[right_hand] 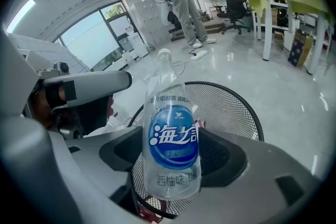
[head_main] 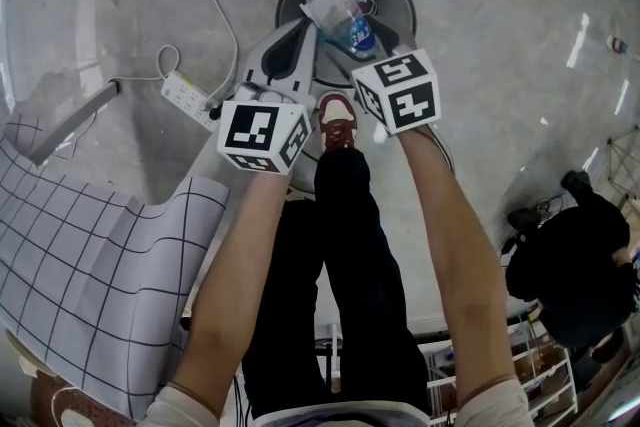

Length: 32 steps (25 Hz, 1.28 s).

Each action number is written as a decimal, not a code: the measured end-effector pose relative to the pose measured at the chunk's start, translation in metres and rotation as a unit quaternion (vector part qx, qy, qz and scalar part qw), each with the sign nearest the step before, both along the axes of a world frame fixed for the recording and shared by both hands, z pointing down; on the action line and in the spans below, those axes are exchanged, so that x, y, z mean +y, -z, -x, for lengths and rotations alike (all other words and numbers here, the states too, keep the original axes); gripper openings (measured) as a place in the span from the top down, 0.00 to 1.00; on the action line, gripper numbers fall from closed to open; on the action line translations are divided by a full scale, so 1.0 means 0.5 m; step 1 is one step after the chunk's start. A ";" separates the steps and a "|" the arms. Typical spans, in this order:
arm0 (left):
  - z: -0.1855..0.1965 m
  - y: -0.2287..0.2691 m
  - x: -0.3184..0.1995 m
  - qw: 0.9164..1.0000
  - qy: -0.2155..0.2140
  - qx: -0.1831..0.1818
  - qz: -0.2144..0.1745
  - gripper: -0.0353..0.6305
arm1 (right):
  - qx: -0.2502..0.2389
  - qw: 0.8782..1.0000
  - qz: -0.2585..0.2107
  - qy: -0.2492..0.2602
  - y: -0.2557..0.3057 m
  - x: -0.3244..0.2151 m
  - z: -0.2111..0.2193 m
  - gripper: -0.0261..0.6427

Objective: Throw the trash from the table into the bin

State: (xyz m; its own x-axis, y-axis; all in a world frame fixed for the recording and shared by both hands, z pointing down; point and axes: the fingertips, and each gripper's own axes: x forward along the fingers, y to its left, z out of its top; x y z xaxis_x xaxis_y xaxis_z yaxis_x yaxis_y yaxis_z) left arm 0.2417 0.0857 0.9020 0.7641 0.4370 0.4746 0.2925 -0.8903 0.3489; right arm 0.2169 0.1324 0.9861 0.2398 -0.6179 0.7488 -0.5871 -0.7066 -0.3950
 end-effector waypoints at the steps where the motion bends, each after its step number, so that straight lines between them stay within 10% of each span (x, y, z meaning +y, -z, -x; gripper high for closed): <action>1: 0.000 -0.001 0.002 1.000 -0.001 0.000 0.001 0.94 | 0.001 1.000 0.000 0.001 0.000 0.001 0.000 0.50; 32: 0.005 0.036 -0.005 1.000 0.002 -0.002 0.009 0.94 | 0.049 0.999 0.007 0.005 0.070 0.000 0.006 0.54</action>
